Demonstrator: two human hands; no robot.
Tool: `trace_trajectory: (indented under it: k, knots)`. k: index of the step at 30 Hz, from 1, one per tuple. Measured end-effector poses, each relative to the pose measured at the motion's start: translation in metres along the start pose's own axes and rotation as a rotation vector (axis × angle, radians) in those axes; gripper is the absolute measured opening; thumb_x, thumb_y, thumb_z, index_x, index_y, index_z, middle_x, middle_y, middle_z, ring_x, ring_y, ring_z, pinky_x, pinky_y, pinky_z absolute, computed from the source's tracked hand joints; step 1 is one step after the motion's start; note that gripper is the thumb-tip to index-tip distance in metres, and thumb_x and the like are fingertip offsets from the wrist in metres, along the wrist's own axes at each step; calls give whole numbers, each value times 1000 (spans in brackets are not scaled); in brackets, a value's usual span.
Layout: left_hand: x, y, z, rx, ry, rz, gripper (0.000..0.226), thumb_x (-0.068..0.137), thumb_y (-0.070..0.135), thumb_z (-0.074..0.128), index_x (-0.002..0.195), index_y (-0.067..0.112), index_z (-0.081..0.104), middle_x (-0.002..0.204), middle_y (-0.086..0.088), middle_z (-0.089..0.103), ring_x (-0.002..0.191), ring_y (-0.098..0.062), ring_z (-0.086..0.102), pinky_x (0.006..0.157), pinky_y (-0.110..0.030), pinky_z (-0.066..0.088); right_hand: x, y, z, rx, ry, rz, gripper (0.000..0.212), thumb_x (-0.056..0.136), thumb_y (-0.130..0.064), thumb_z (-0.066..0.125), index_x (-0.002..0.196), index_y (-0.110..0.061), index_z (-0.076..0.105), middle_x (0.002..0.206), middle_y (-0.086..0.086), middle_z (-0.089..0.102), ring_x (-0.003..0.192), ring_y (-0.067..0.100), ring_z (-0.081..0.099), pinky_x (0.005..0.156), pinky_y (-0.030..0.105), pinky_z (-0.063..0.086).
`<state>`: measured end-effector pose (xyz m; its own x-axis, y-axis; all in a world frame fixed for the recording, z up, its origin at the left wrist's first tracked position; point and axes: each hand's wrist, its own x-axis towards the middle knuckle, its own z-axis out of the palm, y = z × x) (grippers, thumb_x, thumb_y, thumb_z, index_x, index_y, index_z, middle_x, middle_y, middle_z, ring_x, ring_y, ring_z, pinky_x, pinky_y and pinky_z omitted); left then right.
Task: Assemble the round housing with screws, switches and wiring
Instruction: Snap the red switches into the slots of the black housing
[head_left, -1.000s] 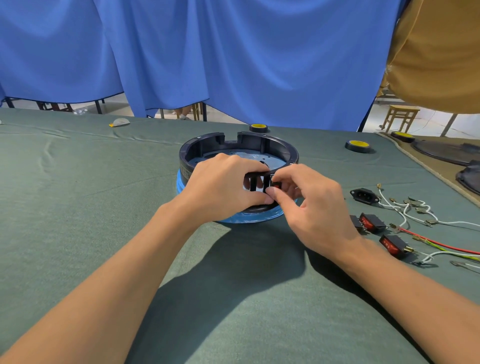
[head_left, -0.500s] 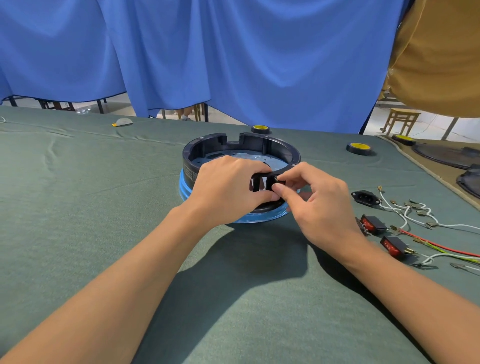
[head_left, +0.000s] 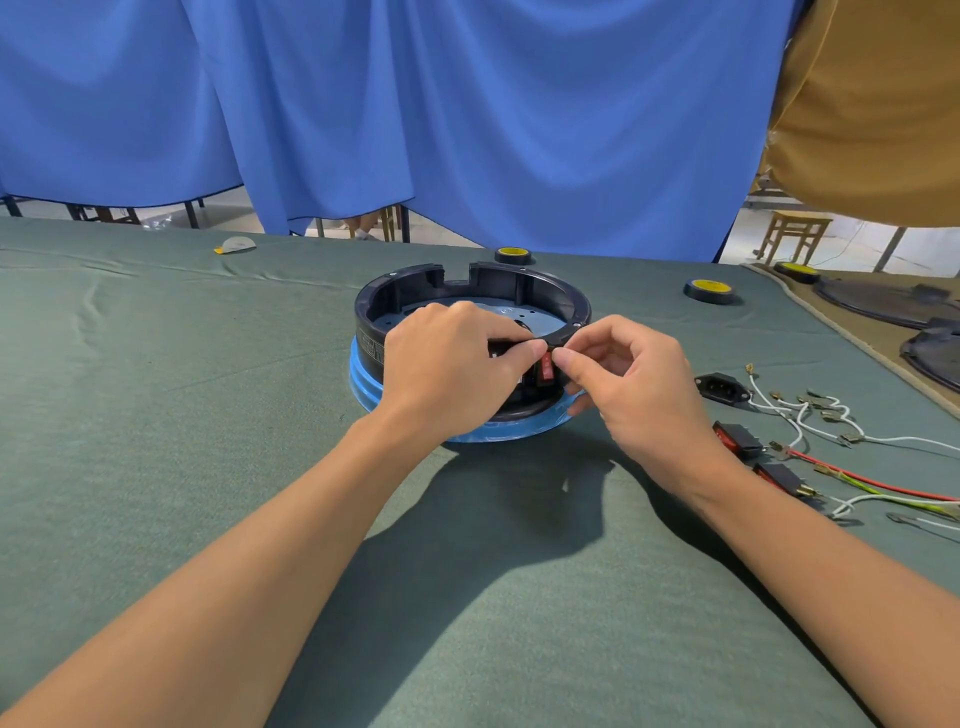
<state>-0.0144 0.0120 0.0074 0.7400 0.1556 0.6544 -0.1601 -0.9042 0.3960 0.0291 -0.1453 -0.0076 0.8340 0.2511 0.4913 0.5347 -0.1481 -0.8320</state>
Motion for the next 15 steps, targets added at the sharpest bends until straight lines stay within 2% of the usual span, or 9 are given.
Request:
trace_trajectory:
  k: [4, 7, 10, 15]
  knots:
    - [1, 3, 1, -4, 13, -19, 15, 86, 45, 64, 87, 38, 78, 72, 7, 73, 78, -24, 63, 64, -28, 36, 1, 2, 0, -40, 0, -14, 10, 87, -10, 70, 78, -14, 66, 68, 3, 67, 59, 11, 62, 52, 25, 55]
    - [-1, -1, -1, 38, -3, 38, 18, 87, 47, 62, 92, 39, 77, 76, 9, 74, 80, -24, 64, 66, -30, 41, 1, 3, -1, -114, -1, -48, 13, 86, -11, 70, 77, -18, 65, 68, 2, 67, 61, 13, 64, 51, 22, 54]
    - [-4, -5, -5, 60, -58, 116, 33, 79, 58, 62, 101, 36, 74, 89, 8, 75, 88, -24, 67, 79, -36, 49, 2, 3, -5, -167, -54, -71, 12, 84, -9, 72, 81, -17, 64, 75, 5, 67, 71, 19, 65, 53, 30, 58]
    - [-4, -4, -2, 106, 1, 154, 34, 77, 45, 76, 108, 31, 72, 93, 7, 75, 91, -24, 67, 81, -32, 40, 2, 2, -6, -277, -60, -127, 12, 81, -9, 75, 87, -11, 65, 74, -4, 65, 71, 15, 63, 62, 38, 58]
